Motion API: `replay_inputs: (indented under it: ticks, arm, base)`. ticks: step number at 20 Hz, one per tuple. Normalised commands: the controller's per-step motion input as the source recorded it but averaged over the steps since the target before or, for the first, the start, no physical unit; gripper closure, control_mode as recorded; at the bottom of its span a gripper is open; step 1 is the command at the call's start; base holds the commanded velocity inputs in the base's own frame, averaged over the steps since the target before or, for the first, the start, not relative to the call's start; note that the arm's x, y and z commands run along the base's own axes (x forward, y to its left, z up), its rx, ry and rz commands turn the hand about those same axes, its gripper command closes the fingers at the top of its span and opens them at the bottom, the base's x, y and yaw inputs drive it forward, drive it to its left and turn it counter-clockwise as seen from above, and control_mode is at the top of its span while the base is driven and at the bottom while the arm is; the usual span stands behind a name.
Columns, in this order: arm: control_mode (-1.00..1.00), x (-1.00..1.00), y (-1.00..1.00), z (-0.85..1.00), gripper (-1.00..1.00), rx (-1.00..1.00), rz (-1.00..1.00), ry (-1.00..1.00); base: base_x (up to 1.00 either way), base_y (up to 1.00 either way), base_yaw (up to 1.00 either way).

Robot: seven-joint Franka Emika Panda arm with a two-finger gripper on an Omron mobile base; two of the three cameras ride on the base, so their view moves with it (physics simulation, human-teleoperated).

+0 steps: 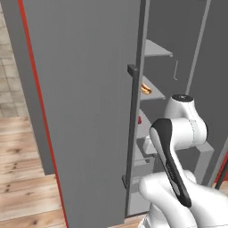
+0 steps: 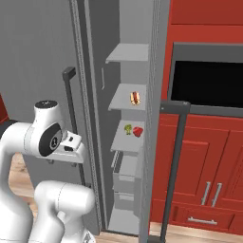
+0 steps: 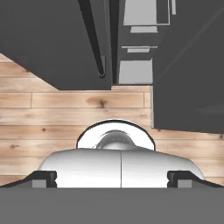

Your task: Store the hot dog in the freezer for long-term storage. Close the freezer door after placing the cooked food.

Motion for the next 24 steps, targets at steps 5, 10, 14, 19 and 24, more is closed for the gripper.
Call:
replay_inputs:
  ticks: [5, 10, 14, 19, 24]
  arm:
    - [1.0, 0.0, 0.0, 0.0, -1.0, 0.0, 0.0, 0.0]
    - [1.0, 0.0, 0.0, 0.0, -1.0, 0.0, 0.0, 0.0]
    - [1.0, 0.0, 0.0, 0.0, -1.0, 0.0, 0.0, 0.0]
    - [1.0, 0.0, 0.0, 0.0, -1.0, 0.0, 0.0, 0.0]
    - [1.0, 0.0, 0.0, 0.0, -1.0, 0.0, 0.0, 0.0]
  base:
    - [-0.53, 0.0, -0.06]
    - [-0.4, 0.0, -0.02]
    - [-0.11, 0.0, 0.0]
    - [0.0, 0.0, 0.0]
    - [-0.23, 0.0, 0.0]
